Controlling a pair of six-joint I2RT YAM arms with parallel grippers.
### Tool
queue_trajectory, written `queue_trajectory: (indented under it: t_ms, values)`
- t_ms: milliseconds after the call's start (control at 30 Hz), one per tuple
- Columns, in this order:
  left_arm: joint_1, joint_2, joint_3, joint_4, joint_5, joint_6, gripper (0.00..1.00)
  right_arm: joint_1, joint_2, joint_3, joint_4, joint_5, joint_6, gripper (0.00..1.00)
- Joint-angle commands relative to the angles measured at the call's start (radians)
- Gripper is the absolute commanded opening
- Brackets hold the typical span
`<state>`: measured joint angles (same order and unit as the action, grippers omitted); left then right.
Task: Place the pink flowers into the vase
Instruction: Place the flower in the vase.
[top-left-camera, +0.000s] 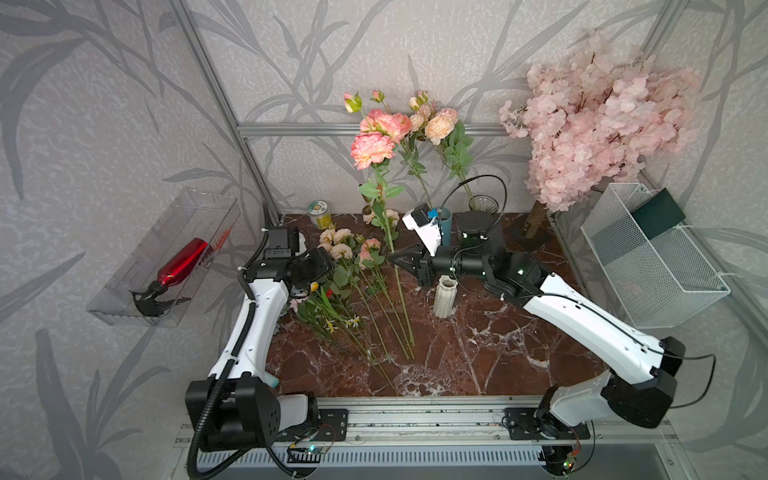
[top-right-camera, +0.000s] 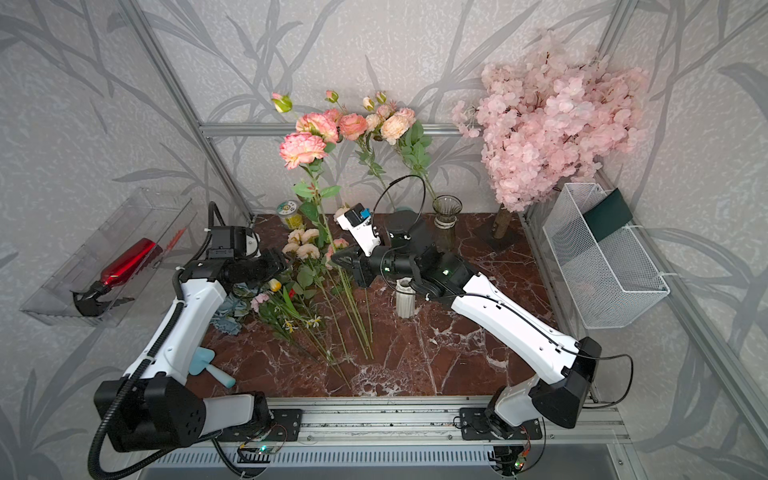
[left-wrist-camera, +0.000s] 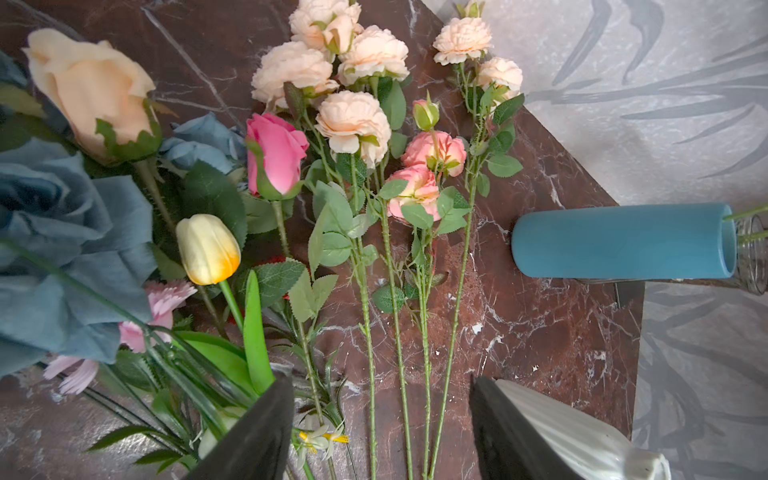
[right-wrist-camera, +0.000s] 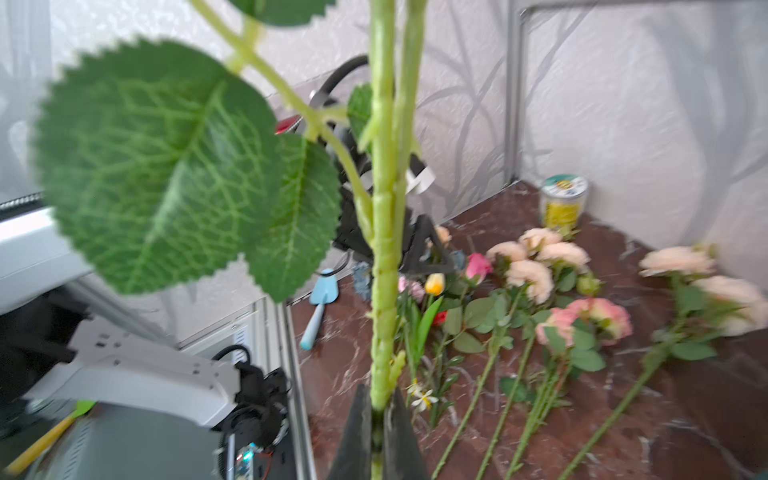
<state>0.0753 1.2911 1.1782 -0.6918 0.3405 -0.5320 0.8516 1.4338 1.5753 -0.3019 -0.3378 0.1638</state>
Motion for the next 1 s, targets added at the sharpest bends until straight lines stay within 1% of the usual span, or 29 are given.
queue_trajectory:
  t_ms: [0, 100, 233, 467, 567, 700, 800, 967]
  values:
    - [0.017, -0.003, -0.006, 0.006, 0.022, -0.007, 0.68, -0.004, -0.039, 0.035, 0.090, 0.185, -0.079, 0.00]
    - [0.030, -0.008, -0.016, 0.002, 0.018, -0.006, 0.68, -0.003, -0.033, 0.049, 0.154, 0.262, -0.113, 0.00]
    - [0.040, -0.018, -0.027, 0.004, 0.020, -0.004, 0.68, -0.003, 0.001, 0.080, 0.247, 0.402, -0.183, 0.00]
    - [0.059, -0.013, -0.037, 0.013, 0.038, -0.006, 0.68, -0.017, 0.149, 0.183, 0.404, 0.658, -0.425, 0.00]
    - [0.075, -0.001, -0.041, 0.011, 0.054, -0.014, 0.67, -0.055, 0.191, 0.211, 0.472, 0.682, -0.458, 0.00]
    - [0.080, -0.008, -0.048, 0.012, 0.043, -0.009, 0.67, -0.112, 0.239, 0.288, 0.484, 0.690, -0.466, 0.00]
    - [0.080, -0.015, -0.054, 0.017, 0.048, -0.007, 0.67, -0.154, 0.262, 0.321, 0.502, 0.690, -0.446, 0.00]
    - [0.082, -0.013, -0.056, 0.020, 0.054, -0.007, 0.67, -0.218, 0.318, 0.413, 0.442, 0.672, -0.385, 0.00]
